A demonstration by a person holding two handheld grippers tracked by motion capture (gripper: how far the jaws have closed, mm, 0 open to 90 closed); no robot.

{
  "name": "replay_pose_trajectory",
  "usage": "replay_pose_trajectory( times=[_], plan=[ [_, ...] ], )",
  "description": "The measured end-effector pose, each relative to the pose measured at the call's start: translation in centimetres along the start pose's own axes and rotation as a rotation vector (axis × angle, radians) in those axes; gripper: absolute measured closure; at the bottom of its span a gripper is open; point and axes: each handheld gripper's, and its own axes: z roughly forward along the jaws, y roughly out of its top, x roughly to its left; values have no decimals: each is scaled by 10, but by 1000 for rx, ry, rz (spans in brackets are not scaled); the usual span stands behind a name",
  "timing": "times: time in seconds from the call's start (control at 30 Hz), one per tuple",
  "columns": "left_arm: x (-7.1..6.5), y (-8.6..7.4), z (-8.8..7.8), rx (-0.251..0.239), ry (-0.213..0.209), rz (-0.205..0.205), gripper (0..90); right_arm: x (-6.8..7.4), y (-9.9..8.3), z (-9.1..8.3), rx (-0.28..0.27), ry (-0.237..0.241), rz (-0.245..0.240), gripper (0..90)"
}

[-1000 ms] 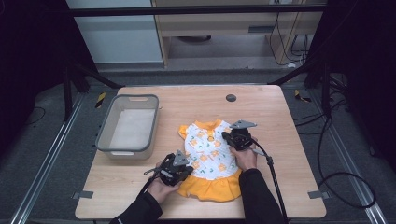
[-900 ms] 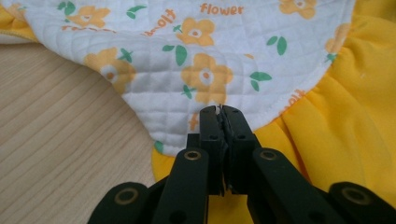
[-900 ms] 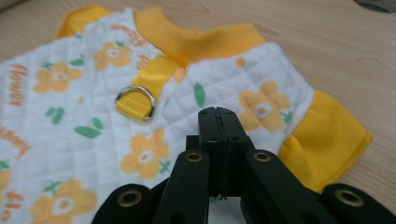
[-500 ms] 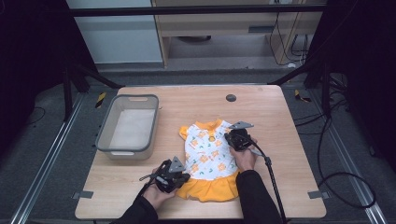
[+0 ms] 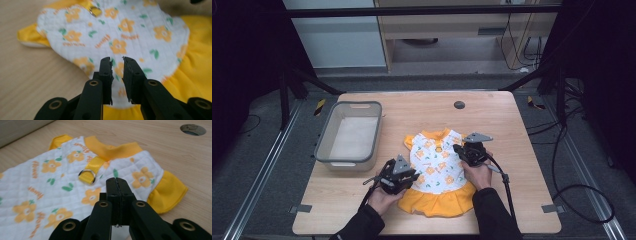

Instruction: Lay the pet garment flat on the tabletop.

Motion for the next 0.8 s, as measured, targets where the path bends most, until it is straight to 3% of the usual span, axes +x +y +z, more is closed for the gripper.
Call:
replay_pose_trajectory(
  times=[0.1,0.17,0.33,0.5,0.53,0.63,0.8],
  plan=[
    [9,6,11,7,31,-16,768,5,-7,-13,2,36,-10,900],
    [16,5,21,48,31,-40,768,10,-16,-22,20,63,-20,900],
    [19,-7,36,127,56,-29,763,15,-30,-31,55,76,-49,900],
    [19,-9,36,110,60,-26,756,9,-42,-23,117,36,-27,900],
    [19,-9,36,109,60,-27,752,9,-43,-24,110,37,-11,900],
    [19,-9,32,106,62,-30,718,10,-42,-25,102,34,-27,900],
    [19,-8,9,41,35,-49,669,11,-38,-40,43,58,-14,891]
  ],
)
